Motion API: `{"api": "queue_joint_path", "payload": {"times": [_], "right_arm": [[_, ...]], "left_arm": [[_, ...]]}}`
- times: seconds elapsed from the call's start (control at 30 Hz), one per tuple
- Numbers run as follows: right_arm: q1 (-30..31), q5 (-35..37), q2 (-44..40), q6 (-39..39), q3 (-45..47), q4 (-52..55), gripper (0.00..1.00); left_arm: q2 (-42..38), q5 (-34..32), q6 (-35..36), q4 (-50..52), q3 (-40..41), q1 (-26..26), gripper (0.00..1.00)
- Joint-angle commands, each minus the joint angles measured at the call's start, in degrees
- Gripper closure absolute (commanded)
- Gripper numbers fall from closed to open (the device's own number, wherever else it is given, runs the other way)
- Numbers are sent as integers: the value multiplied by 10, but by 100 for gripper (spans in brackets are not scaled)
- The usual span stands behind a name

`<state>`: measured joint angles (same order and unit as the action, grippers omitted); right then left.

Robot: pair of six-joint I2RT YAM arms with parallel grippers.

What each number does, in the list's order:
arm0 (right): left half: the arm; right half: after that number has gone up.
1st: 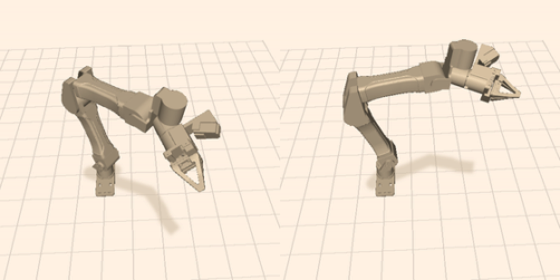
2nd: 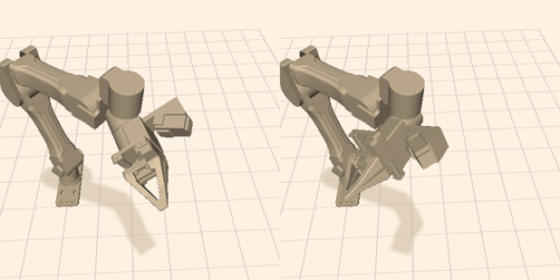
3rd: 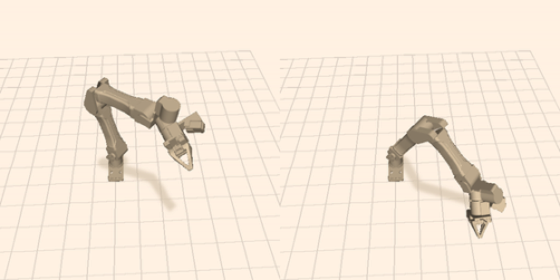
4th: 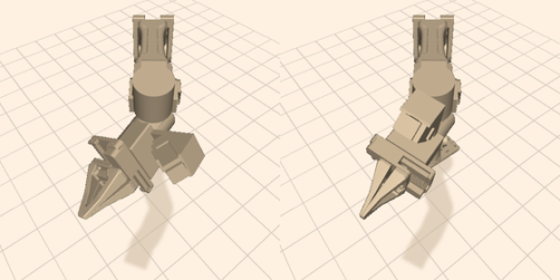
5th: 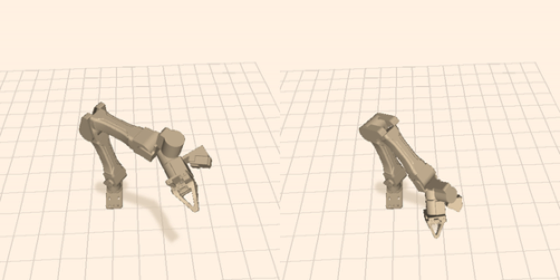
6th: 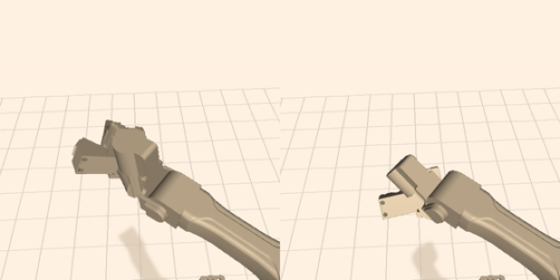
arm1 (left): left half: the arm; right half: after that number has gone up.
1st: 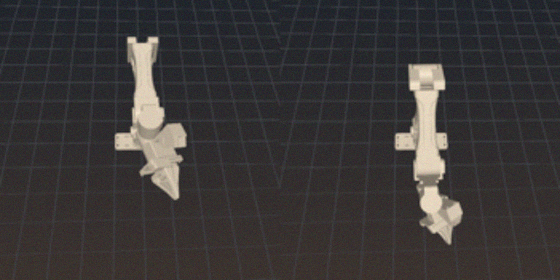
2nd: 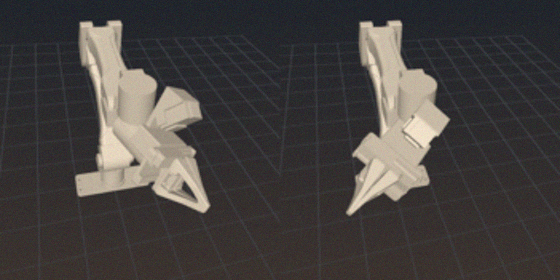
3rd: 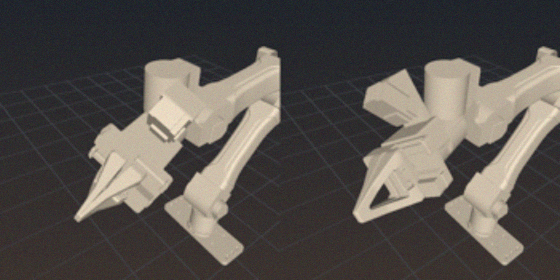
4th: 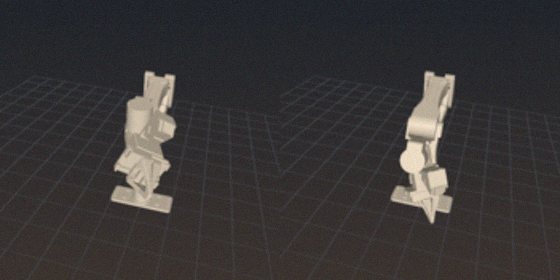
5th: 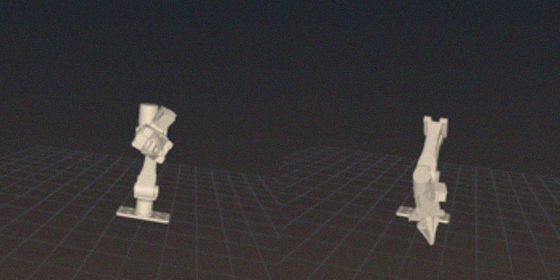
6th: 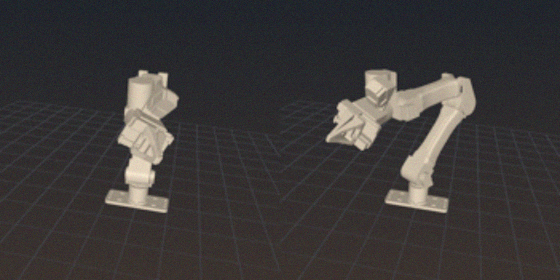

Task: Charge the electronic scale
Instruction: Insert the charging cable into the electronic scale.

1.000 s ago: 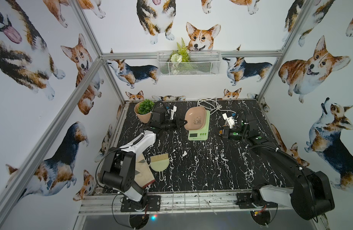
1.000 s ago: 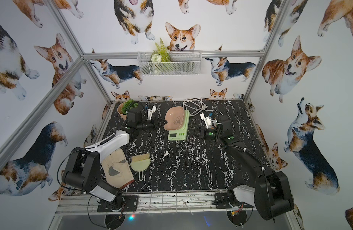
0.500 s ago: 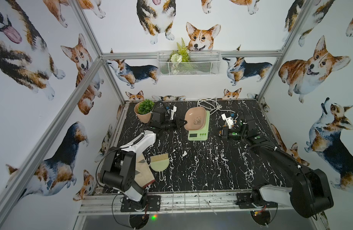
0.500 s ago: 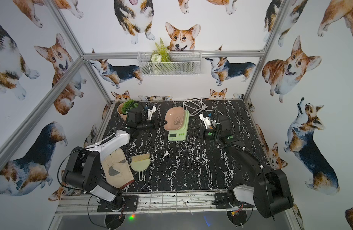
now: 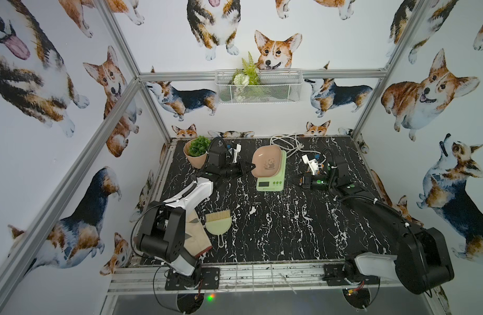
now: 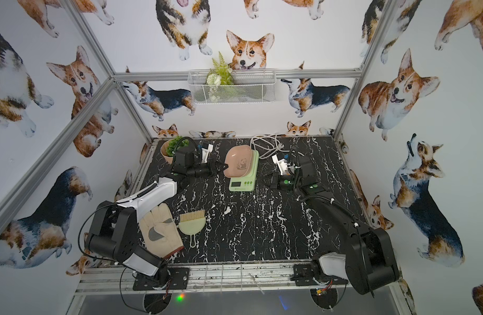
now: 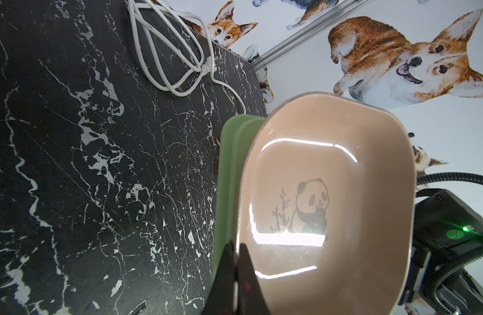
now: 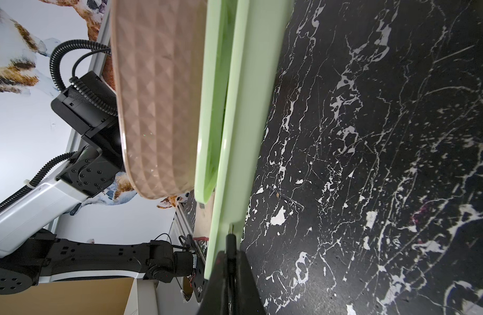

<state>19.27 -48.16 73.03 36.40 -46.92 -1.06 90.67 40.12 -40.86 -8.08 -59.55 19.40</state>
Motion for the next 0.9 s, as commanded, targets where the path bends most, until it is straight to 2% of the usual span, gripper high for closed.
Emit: {"api": "queue_joint_path", "payload": {"times": [0.0, 0.53, 0.87], "right_arm": [[2, -10, 8, 7, -7, 9, 100], [4, -11, 47, 23, -35, 53, 100], [11, -6, 38, 30, -24, 10, 100]], "left_arm": [[-6, 21, 0, -23, -7, 0, 100], [-29, 22, 33, -20, 1, 1, 100], [-35, 26, 18, -46, 10, 2, 100]]}}
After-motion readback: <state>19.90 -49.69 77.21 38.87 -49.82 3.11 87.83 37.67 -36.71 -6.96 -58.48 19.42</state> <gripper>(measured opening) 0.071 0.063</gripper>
